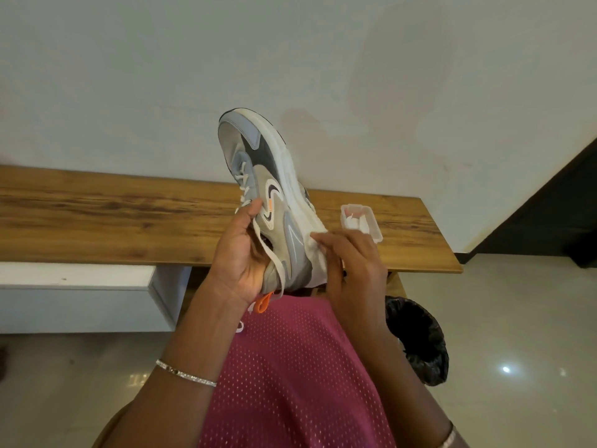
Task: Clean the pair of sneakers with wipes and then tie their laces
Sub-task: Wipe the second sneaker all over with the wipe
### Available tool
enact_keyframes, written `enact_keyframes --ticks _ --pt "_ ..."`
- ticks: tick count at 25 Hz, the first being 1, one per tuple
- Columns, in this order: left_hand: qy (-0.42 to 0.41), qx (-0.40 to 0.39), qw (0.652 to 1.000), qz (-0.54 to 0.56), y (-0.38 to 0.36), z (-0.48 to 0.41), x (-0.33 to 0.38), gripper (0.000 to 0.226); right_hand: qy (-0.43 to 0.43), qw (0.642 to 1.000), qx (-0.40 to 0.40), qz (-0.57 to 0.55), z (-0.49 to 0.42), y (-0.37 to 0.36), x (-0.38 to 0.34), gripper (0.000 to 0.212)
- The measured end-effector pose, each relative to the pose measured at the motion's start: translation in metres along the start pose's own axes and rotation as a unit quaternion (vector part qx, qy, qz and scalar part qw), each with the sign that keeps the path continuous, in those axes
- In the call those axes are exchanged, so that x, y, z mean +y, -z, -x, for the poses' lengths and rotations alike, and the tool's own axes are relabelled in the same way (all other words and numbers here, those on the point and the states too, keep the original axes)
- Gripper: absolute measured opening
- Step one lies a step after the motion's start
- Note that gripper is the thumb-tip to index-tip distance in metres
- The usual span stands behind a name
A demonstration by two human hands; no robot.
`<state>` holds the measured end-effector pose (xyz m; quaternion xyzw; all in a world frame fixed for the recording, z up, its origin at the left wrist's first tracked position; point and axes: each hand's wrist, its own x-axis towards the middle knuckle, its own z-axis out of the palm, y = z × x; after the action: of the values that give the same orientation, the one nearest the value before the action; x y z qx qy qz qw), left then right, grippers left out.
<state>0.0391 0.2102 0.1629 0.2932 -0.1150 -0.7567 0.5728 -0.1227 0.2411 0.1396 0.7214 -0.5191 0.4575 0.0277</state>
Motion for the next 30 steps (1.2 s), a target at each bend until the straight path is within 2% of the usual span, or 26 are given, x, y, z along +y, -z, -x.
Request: enact_keyframes --ticks 5,8,11,15,17,24,27,30 --pt "-0.003 -0.008 1.0 0.018 -0.003 0.006 -0.001 0.047 0.015 0.999 -0.026 -0.018 -0.042 -0.012 -0.008 0.017" --pt "-0.02 0.005 0.999 0.028 0.001 0.004 0.004 0.044 0.015 0.999 -0.03 -0.022 -0.025 -0.012 -0.006 0.017" --pt "-0.029 0.015 0.999 0.017 0.001 0.004 0.007 0.033 -0.012 0.999 0.003 -0.037 0.012 -0.007 -0.002 0.022" --pt "-0.031 0.033 0.999 -0.003 0.002 -0.001 0.005 0.043 -0.035 0.999 0.024 -0.032 0.025 -0.007 0.0 0.023" --pt "-0.029 0.026 0.999 -0.01 0.001 -0.002 0.004 0.047 -0.024 0.999 0.022 -0.024 0.007 -0.009 -0.001 0.021" --pt "0.006 -0.02 1.0 0.007 -0.006 0.01 -0.007 0.031 0.015 0.998 -0.029 -0.062 -0.07 -0.025 -0.006 0.021" --pt "-0.004 -0.023 0.999 0.022 -0.004 0.009 -0.003 0.032 0.041 0.997 -0.048 -0.044 -0.061 -0.017 -0.008 0.021" --pt "-0.006 -0.022 0.999 0.035 0.001 0.005 -0.001 0.035 0.034 0.998 -0.035 -0.026 -0.028 -0.003 -0.006 0.021"
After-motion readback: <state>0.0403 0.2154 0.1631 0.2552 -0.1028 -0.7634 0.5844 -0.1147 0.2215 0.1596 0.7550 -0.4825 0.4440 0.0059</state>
